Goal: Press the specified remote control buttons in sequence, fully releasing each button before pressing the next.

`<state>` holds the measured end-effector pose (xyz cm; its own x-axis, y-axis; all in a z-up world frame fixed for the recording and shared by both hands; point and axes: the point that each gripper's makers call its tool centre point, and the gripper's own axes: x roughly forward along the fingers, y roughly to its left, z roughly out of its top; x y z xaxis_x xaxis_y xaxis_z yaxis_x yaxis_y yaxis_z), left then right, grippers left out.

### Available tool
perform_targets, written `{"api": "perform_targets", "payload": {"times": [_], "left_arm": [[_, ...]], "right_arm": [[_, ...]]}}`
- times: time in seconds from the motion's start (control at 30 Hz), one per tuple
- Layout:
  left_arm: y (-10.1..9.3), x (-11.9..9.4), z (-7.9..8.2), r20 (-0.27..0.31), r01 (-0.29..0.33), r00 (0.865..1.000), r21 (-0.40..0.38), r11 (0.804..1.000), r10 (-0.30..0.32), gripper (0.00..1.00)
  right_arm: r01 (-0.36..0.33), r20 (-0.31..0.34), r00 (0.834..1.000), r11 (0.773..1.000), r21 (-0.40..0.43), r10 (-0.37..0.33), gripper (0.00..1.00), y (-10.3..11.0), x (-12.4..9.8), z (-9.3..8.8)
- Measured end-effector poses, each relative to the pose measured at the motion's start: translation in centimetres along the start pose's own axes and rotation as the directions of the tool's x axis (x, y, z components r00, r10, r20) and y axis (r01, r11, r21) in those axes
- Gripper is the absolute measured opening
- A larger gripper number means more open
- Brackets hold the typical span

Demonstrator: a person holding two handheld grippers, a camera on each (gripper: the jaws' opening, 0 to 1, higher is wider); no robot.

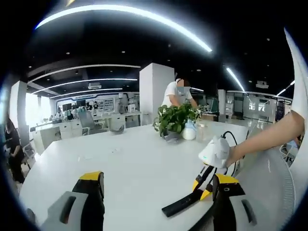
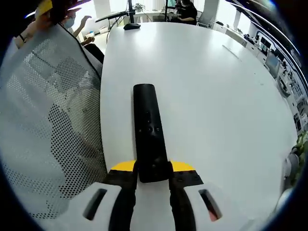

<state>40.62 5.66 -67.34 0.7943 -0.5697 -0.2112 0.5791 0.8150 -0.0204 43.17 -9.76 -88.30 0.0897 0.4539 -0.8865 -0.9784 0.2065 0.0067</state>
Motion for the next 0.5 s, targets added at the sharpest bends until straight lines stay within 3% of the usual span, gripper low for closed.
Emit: {"api": "perform_targets", "payload": {"times": [0.17,0.5], "left_arm": [[0.2,-0.3,0.3,0.025,0.011,1.0,-0.043,0.999,-0.01,0.98],[2.4,-0.7,0.9,0.064,-0.095,0.993,-0.084,0.992,0.101,1.0]], "right_arm": [[0.011,-0.009,1.0,1.0,0.013,-0.011,0.25,0.0,0.1,-0.1],[0.017,-0.014,1.0,0.999,0.037,-0.016,0.25,-0.1,0.3,0.0]]}}
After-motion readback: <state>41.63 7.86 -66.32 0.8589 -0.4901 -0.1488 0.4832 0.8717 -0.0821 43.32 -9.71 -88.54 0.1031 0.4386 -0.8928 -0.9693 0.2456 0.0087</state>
